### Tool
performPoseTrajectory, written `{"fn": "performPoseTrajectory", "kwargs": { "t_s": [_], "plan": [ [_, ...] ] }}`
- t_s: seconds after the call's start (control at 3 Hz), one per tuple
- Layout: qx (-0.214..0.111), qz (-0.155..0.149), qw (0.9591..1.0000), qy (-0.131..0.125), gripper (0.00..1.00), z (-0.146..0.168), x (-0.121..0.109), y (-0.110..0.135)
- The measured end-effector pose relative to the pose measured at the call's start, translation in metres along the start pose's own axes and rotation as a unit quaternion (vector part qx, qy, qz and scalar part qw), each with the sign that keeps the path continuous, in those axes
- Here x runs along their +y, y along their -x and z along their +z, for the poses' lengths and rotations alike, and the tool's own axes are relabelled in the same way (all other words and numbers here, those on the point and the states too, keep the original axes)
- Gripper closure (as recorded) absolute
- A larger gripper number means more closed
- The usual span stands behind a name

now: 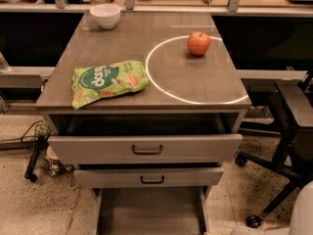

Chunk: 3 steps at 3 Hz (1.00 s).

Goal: Open bottom drawer

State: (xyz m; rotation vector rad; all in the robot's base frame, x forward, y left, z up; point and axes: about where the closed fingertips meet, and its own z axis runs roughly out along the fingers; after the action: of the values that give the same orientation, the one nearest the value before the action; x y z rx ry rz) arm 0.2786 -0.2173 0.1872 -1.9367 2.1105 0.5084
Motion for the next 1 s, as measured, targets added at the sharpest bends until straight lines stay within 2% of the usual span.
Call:
{"fn": "performPoseTrajectory", "kwargs": {
  "t_s": [0.33,0.67,1.0],
  "plan": [
    [0.007,-0.002,0.9999,0.013,0.0,0.004,0.008,-0.003],
    [0.013,-0.001,0.9998,0.017,0.17,0.001,0.015,-0.007],
    [0.019,0.001,0.9996,0.023,0.49,-0.002,0.025,-0.011]
  ]
}}
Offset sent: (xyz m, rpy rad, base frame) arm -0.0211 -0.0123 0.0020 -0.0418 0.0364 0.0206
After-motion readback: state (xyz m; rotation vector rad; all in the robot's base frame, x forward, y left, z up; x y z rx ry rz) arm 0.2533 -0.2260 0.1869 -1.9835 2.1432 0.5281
